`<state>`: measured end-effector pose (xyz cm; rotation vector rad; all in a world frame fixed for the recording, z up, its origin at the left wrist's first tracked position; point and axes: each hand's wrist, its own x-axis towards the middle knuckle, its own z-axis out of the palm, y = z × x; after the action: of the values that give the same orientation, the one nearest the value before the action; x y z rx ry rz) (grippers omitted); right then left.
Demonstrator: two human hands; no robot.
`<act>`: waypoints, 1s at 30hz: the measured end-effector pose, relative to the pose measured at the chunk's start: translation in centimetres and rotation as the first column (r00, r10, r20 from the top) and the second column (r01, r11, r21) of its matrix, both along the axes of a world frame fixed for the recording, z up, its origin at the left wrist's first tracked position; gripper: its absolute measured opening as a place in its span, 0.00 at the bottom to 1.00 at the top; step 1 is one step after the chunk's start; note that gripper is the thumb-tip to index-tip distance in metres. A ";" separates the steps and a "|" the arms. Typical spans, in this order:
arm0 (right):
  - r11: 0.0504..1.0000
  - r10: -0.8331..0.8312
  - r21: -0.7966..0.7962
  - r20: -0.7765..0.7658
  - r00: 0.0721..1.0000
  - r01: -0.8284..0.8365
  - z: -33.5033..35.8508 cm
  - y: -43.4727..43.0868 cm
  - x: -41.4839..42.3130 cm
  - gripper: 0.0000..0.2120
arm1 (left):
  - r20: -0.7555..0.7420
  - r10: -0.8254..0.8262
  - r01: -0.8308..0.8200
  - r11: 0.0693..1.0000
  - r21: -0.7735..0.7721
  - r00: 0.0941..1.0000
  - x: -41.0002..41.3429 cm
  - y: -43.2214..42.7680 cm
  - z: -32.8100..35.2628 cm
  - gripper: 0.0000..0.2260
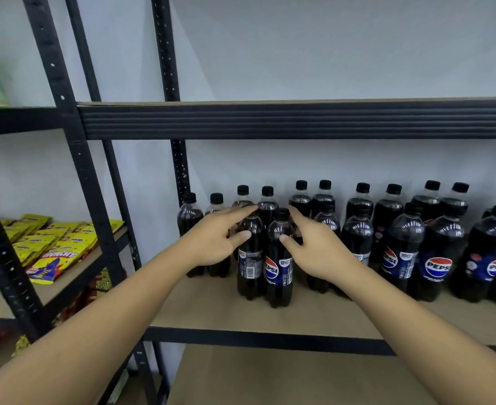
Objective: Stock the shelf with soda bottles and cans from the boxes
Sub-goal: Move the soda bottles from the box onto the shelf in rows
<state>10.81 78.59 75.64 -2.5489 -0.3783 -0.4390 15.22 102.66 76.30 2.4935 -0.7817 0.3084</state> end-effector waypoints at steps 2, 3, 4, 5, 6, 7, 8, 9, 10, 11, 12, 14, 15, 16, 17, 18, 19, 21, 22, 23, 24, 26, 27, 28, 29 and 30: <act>1.000 0.006 -0.003 -0.040 0.999 -0.006 -0.2 -0.5 -0.6 0.33 | 0.005 0.017 -0.017 1.000 0.003 1.000 -0.2 0.1 -0.4 0.28; 1.000 0.009 -0.003 -0.062 0.998 -0.009 -0.4 -0.8 -0.9 0.34 | 0.009 0.027 -0.027 1.000 0.001 1.000 -0.5 0.1 -0.5 0.29; 1.000 0.014 -0.008 -0.077 0.997 -0.015 -0.5 -1.1 -1.2 0.34 | 0.015 0.043 -0.043 0.999 0.005 0.999 -0.8 0.1 -0.7 0.29; 1.000 0.022 -0.020 -0.079 0.997 -0.024 -0.7 -1.3 -1.6 0.34 | 0.028 0.057 -0.057 0.998 0.013 0.998 -1.3 0.0 -0.8 0.30; 0.999 0.034 -0.041 -0.072 0.997 -0.037 -1.0 -1.7 -2.0 0.34 | 0.039 0.071 -0.071 0.997 0.020 0.997 -2.0 -0.1 -0.9 0.29; 0.997 0.048 -0.060 -0.061 0.997 -0.052 -1.2 -2.0 -2.4 0.34 | 0.047 0.081 -0.083 0.996 0.025 0.996 -2.7 -0.3 -1.1 0.29; 0.995 0.063 -0.077 -0.052 0.997 -0.067 -1.5 -2.3 -2.9 0.33 | 0.055 0.088 -0.090 0.996 0.026 0.995 -3.6 -0.5 -1.3 0.29; 0.992 0.075 -0.093 -0.051 0.996 -0.080 -1.8 -2.7 -3.4 0.32 | 0.063 0.091 -0.092 0.995 0.027 0.994 -4.5 -0.8 -1.4 0.28; 0.990 0.084 -0.110 -0.055 0.995 -0.089 -2.0 -3.2 -4.0 0.31 | 0.071 0.090 -0.092 0.995 0.034 0.993 -5.4 -1.1 -1.7 0.28; 0.988 0.088 -0.124 -0.065 0.994 -0.096 -2.4 -3.7 -4.6 0.30 | 0.075 0.087 -0.090 0.995 0.046 0.993 -6.3 -1.6 -1.9 0.28; 0.986 0.088 -0.136 -0.076 0.993 -0.098 -2.7 -4.2 -5.2 0.30 | 0.071 0.082 -0.086 0.995 0.056 0.994 -7.1 -2.0 -2.3 0.28; 0.984 0.081 -0.153 -0.092 0.992 -0.094 -3.6 -5.5 -6.6 0.30 | 0.043 0.068 -0.070 0.996 0.060 0.997 -8.7 -3.1 -3.2 0.28; 0.983 0.079 -0.160 -0.101 0.992 -0.095 -4.1 -6.2 -7.4 0.30 | 0.025 0.059 -0.061 0.996 0.061 0.998 -9.4 -3.8 -3.7 0.28; 0.981 0.080 -0.168 -0.112 0.990 -0.099 -4.7 -7.0 -8.2 0.30 | 0.005 0.050 -0.050 0.997 0.062 0.999 -10.1 -4.4 -4.4 0.28; 0.979 0.084 -0.173 -0.123 0.989 -0.105 -5.4 -7.8 -9.0 0.30 | -0.014 0.038 -0.037 0.997 0.064 0.999 -10.8 -5.2 -5.0 0.28; 0.978 0.087 -0.176 -0.136 0.987 -0.111 -6.1 -8.6 -9.9 0.30 | -0.034 0.029 -0.027 0.998 0.064 0.999 -11.5 -5.9 -5.8 0.28; 0.978 0.087 -0.178 -0.153 0.984 -0.114 -7.0 -9.5 -10.9 0.30 | -0.056 0.022 -0.018 0.998 0.063 0.998 -12.1 -6.7 -6.7 0.28; 0.976 0.076 -0.187 -0.200 0.977 -0.114 -8.8 -11.5 -12.8 0.30 | -0.107 0.010 -0.004 0.998 0.056 0.994 -13.4 -8.4 -8.8 0.28; 0.975 0.070 -0.192 -0.229 0.971 -0.115 -9.9 -12.7 -13.7 0.30 | -0.131 0.007 0.001 0.998 0.056 0.991 -14.2 -9.4 -9.9 0.28; 0.974 0.066 -0.194 -0.259 0.964 -0.119 -11.0 -13.9 -14.6 0.30 | -0.159 0.007 0.002 0.998 0.057 0.987 -15.0 -10.5 -11.2 0.28; 0.973 0.063 -0.193 -0.291 0.955 -0.124 -12.2 -15.1 -15.5 0.30 | -0.190 0.008 0.003 0.998 0.056 0.982 -15.8 -11.6 -12.5 0.28; 0.974 0.060 -0.186 -0.350 0.935 -0.132 -14.4 -17.6 -17.3 0.31 | -0.260 0.015 0.001 0.998 0.061 0.965 -17.5 -13.9 -15.5 0.28; 0.974 0.060 -0.181 -0.384 0.921 -0.139 -15.7 -19.0 -18.3 0.31 | -0.298 0.025 -0.005 0.998 0.067 0.954 -18.4 -15.1 -17.1 0.29; 0.973 0.059 -0.177 -0.424 0.904 -0.146 -16.8 -20.3 -19.2 0.31 | -0.332 0.037 -0.014 0.997 0.072 0.942 -19.3 -16.3 -18.8 0.29; 0.972 0.059 -0.176 -0.461 0.885 -0.157 -17.9 -21.6 -20.2 0.30 | -0.364 0.052 -0.027 0.997 0.073 0.930 -20.3 -17.5 -20.4 0.29; 0.969 0.060 -0.180 -0.498 0.865 -0.170 -19.2 -23.0 -21.1 0.30 | -0.400 0.069 -0.045 0.997 0.070 0.914 -21.3 -18.9 -22.0 0.28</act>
<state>-10.27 55.55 56.43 -2.7074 -0.3998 0.3172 -6.11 83.79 54.34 2.5149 -0.5531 -0.2107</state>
